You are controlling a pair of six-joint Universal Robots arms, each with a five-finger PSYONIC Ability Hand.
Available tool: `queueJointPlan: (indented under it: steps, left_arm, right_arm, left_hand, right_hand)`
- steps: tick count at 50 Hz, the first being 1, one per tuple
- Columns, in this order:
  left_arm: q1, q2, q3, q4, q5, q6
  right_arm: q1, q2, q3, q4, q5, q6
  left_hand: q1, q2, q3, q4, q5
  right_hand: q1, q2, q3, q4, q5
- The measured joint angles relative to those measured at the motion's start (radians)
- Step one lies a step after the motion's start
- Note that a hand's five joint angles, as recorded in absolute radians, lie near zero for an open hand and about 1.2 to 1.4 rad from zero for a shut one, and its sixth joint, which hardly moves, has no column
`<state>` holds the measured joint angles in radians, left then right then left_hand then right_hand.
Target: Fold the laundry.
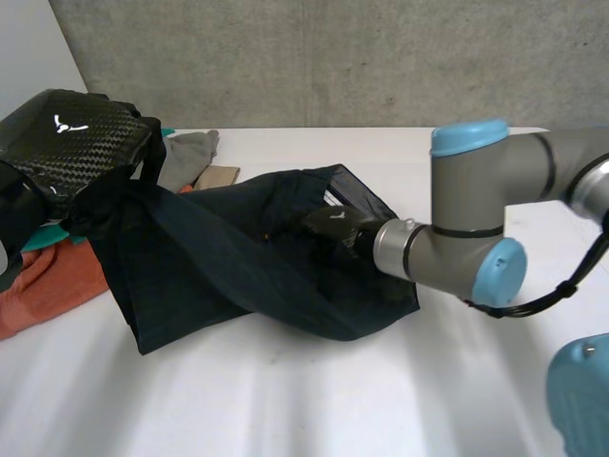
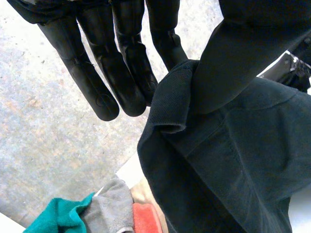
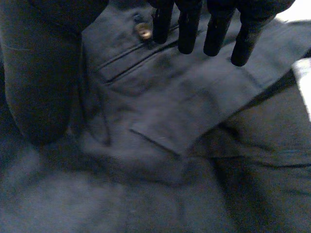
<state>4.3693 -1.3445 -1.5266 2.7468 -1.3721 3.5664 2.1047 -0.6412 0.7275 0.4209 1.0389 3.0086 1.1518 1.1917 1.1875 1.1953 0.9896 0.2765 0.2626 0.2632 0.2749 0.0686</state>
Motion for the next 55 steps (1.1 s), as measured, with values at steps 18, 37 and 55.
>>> queueJointPlan:
  steps: [18,37,55]
  left_arm:
    - [0.011,-0.055,-0.003,0.058,-0.003,0.001]
    - [0.064,-0.146,0.062,0.098,0.000,-0.019]
    - [0.026,-0.074,0.642,0.023,-0.044,-0.337]
  right_arm:
    - [0.018,0.035,-0.033,-0.037,-0.022,0.155]
    - [-0.154,-0.738,0.358,-0.132,0.237,-0.237]
    - [-0.155,-0.924,0.175,-0.171,0.362,-0.210]
  left_hand:
    - [0.000,0.000,0.000,0.000,0.000]
    - [0.000,0.003,0.004,0.000,0.010]
    - [0.001,0.004,0.005,0.004,0.010]
  right_hand:
    - [0.835,0.907,0.917,0.914,0.927]
    - [0.835,0.907,0.920,0.914,0.940]
    - [0.869,0.907,0.921,0.918,0.956]
